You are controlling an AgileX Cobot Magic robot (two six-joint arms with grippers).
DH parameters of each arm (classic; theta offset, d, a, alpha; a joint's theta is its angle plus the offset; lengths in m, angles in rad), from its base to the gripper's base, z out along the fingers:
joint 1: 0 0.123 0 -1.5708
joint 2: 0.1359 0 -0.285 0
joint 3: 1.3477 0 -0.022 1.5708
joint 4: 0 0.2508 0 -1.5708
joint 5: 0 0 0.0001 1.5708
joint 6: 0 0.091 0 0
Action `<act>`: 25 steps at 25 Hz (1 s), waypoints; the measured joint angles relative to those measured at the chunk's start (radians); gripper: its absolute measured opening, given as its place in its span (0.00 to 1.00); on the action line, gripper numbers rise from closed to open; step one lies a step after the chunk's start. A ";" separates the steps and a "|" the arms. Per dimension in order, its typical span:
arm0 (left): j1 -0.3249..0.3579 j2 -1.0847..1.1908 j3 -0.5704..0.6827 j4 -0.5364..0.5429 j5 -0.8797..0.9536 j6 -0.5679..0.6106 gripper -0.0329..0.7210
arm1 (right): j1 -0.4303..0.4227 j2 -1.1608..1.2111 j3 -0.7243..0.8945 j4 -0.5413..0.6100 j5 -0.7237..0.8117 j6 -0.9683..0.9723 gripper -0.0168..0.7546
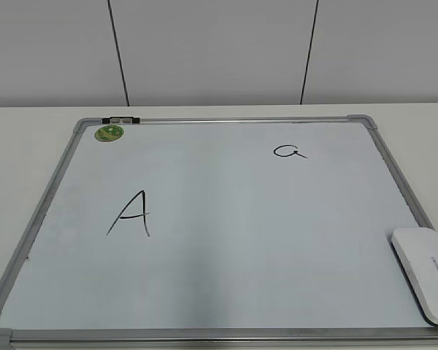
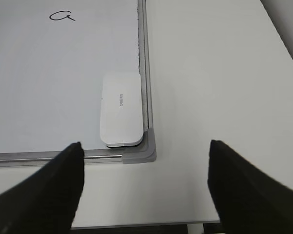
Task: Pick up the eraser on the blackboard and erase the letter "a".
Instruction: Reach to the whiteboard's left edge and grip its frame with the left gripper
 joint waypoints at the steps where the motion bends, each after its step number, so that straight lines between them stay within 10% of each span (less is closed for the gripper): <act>1: 0.000 0.000 0.000 0.000 0.000 0.000 0.44 | 0.000 0.000 0.000 0.000 0.000 0.000 0.78; 25: 0.000 0.000 0.000 0.000 0.000 0.000 0.41 | 0.000 0.000 0.000 0.000 0.000 0.000 0.78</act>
